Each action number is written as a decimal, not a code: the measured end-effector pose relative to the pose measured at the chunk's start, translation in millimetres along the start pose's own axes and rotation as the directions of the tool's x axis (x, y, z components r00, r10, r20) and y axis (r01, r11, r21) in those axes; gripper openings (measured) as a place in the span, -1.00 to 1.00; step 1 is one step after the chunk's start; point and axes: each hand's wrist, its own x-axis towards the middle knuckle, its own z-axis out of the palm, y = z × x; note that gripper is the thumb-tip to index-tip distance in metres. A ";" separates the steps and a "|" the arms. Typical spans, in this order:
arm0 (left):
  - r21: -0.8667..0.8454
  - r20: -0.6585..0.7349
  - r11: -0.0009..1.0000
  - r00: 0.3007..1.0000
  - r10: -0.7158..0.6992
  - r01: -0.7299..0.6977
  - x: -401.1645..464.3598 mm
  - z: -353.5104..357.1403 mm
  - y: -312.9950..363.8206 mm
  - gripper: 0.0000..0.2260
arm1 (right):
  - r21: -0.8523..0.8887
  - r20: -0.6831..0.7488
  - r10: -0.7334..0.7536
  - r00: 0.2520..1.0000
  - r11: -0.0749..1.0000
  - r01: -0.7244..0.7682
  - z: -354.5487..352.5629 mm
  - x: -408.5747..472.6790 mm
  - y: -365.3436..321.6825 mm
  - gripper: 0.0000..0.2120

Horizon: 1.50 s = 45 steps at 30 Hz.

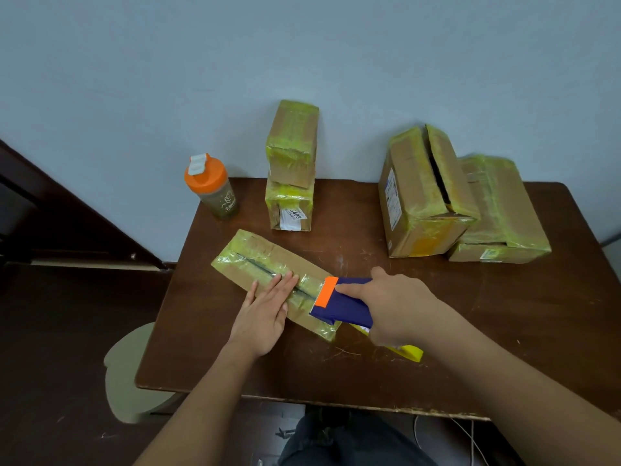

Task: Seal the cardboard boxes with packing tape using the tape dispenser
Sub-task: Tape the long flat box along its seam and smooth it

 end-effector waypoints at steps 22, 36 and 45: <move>-0.187 -0.019 0.982 1.000 0.021 -0.024 2.4 8.6 25.5 -0.54 | 0.057 0.042 0.038 0.998 0.998 -0.041 20.5 -3.9 11.7 -0.27; 0.163 0.134 0.979 0.986 0.101 -0.123 7.1 -9.5 -18.4 -0.33 | 0.123 -0.018 0.024 1.000 0.992 -0.021 22.3 16.0 -4.2 -0.21; 0.002 0.156 0.996 0.984 0.082 -0.084 8.5 -9.4 -2.4 -0.33 | 0.134 -0.015 0.027 1.000 0.991 -0.024 23.3 36.5 -16.5 -0.16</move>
